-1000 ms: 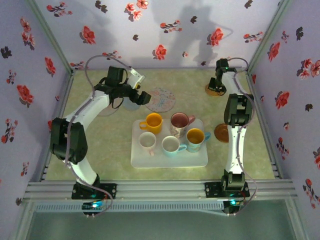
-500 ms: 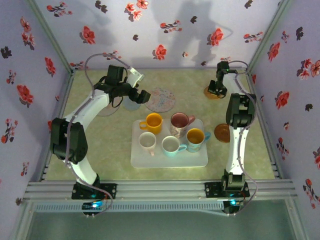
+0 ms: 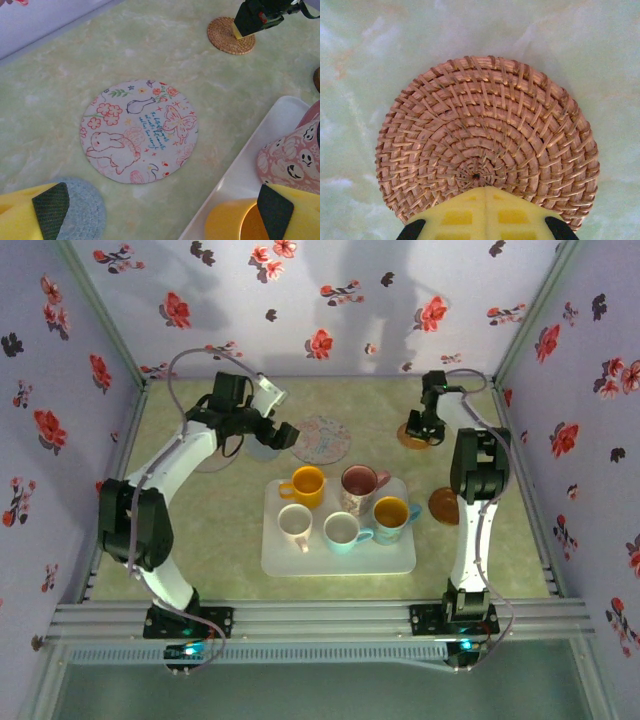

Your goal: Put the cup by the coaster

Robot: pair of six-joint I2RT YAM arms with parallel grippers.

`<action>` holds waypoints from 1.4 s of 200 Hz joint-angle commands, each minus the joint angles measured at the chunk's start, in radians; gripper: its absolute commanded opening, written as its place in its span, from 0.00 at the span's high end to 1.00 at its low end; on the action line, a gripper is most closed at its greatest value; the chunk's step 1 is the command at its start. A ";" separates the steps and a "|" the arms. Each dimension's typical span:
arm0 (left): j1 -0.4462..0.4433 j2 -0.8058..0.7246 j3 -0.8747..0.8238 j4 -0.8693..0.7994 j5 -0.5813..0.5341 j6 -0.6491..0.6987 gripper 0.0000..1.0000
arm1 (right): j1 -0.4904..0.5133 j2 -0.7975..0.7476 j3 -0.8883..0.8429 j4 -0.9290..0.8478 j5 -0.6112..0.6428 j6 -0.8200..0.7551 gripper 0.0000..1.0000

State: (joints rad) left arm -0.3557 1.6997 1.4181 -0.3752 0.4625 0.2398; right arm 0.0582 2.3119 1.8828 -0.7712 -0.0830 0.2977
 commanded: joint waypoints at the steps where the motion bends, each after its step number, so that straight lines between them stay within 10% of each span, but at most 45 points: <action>1: -0.009 -0.046 -0.025 -0.003 -0.019 0.030 0.00 | 0.024 -0.022 -0.053 -0.034 -0.042 0.024 1.00; 280: -0.003 -0.058 -0.091 0.013 -0.015 0.044 0.00 | 0.146 -0.038 -0.088 -0.014 -0.109 0.079 1.00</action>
State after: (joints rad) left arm -0.3553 1.6699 1.3376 -0.3679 0.4446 0.2691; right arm 0.1974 2.2780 1.8233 -0.7593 -0.1844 0.3527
